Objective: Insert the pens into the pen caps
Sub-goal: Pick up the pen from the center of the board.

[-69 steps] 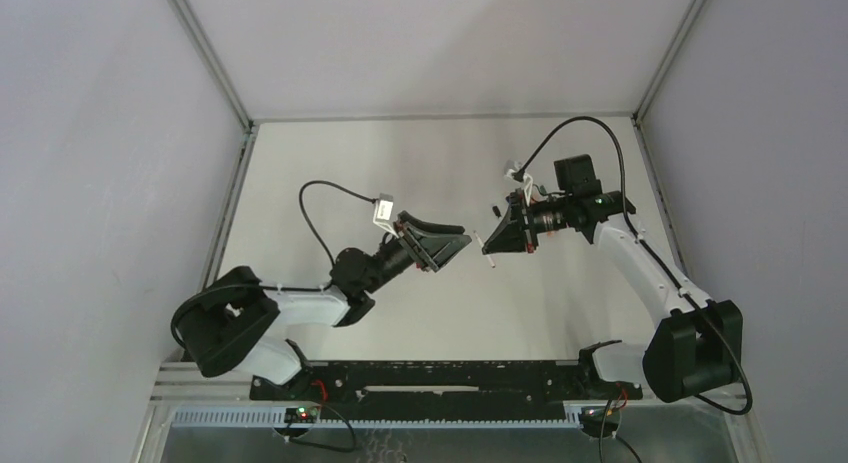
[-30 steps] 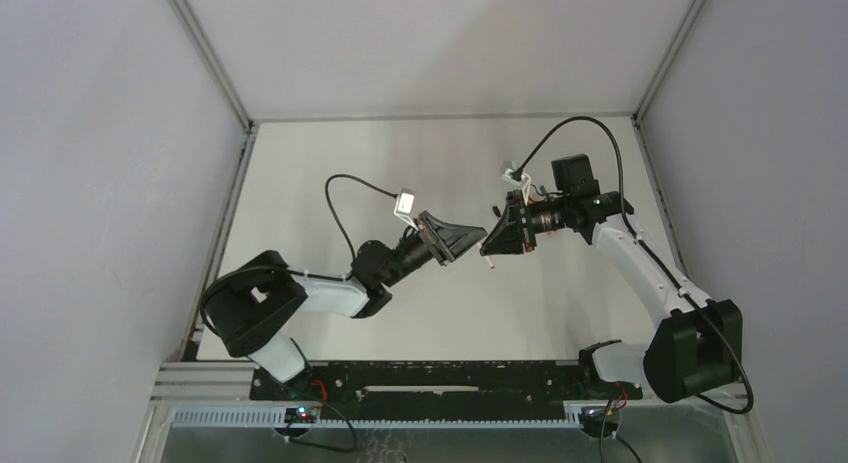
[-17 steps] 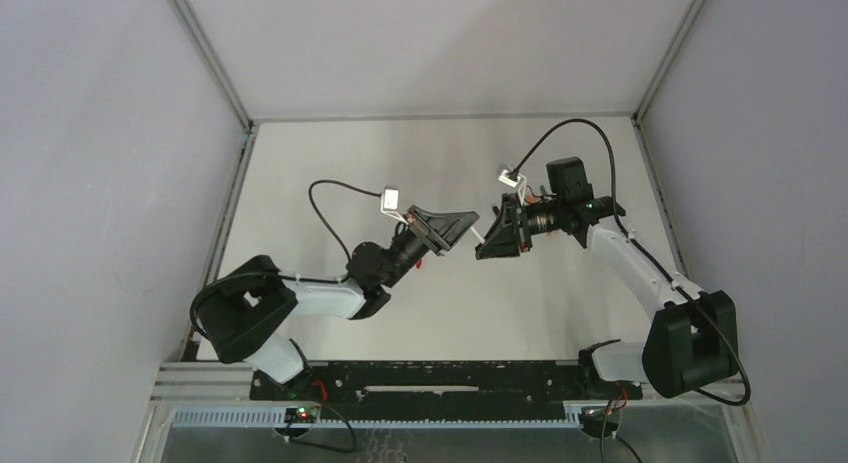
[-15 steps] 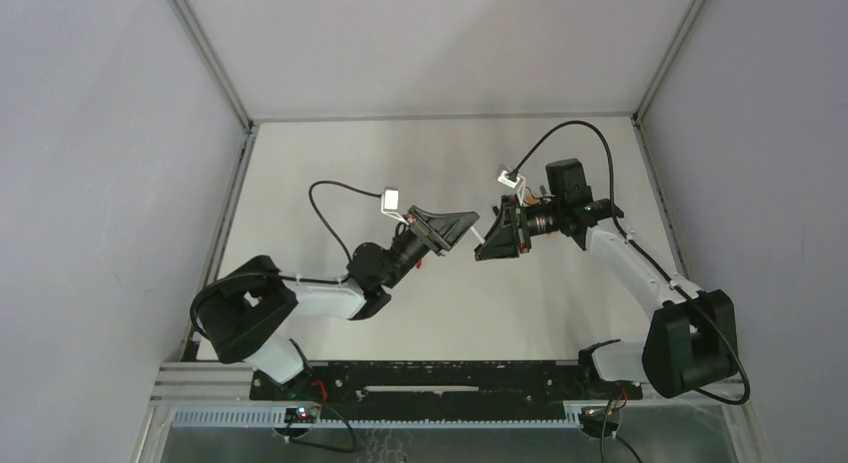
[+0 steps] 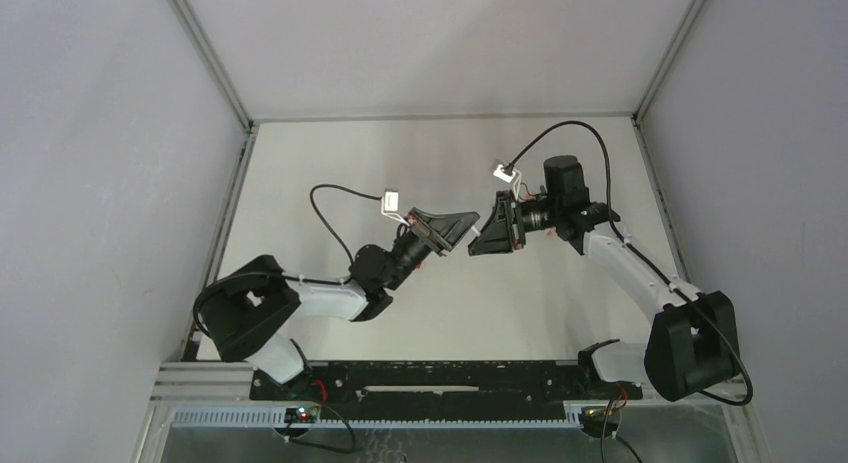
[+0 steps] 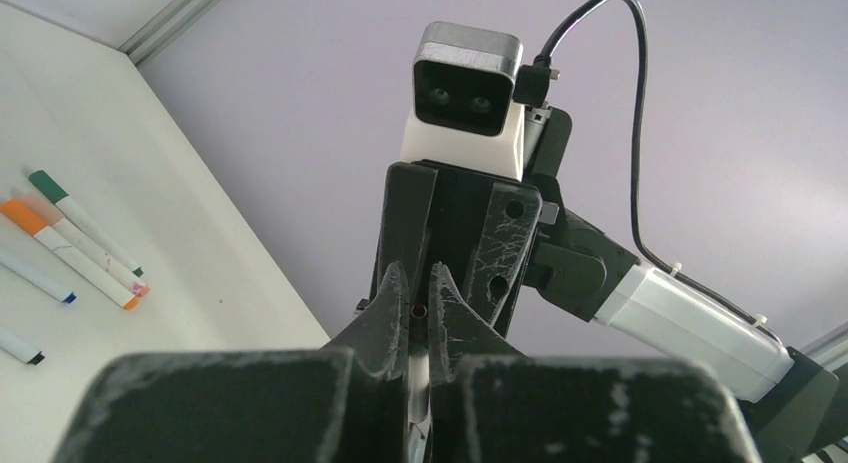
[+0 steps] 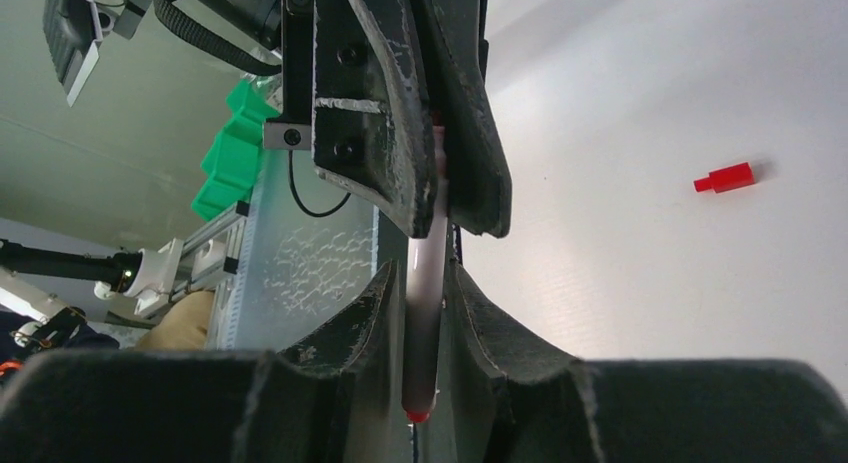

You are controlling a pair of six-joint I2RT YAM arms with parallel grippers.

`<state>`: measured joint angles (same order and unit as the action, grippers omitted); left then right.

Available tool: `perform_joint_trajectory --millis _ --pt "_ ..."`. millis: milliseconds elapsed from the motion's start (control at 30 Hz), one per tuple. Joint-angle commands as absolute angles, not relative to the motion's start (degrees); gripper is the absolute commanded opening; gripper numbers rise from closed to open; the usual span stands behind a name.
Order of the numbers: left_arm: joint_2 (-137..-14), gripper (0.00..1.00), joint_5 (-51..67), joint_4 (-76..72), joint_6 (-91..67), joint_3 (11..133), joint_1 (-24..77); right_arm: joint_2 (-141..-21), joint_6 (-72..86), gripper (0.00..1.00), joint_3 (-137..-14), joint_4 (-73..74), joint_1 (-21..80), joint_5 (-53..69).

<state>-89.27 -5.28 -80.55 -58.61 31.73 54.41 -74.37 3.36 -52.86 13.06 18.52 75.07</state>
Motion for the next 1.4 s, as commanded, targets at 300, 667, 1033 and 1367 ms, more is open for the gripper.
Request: perform_joint_trajectory --millis 300,667,1033,1367 --pt "-89.43 0.00 -7.79 -82.91 -59.12 33.30 55.11 -73.06 7.66 0.03 -52.21 7.96 18.84 75.11" --pt "-85.17 0.50 -6.32 -82.90 -57.43 29.05 54.40 -72.46 -8.90 0.00 -55.72 22.47 17.25 76.20" --pt "-71.53 0.79 -1.29 -79.79 -51.42 14.76 47.09 -72.76 -23.31 0.00 -59.05 35.33 17.31 73.18" --pt "-56.52 1.00 -2.28 -42.24 -42.30 15.16 43.42 -73.92 -25.21 0.00 -60.09 37.60 17.31 70.63"
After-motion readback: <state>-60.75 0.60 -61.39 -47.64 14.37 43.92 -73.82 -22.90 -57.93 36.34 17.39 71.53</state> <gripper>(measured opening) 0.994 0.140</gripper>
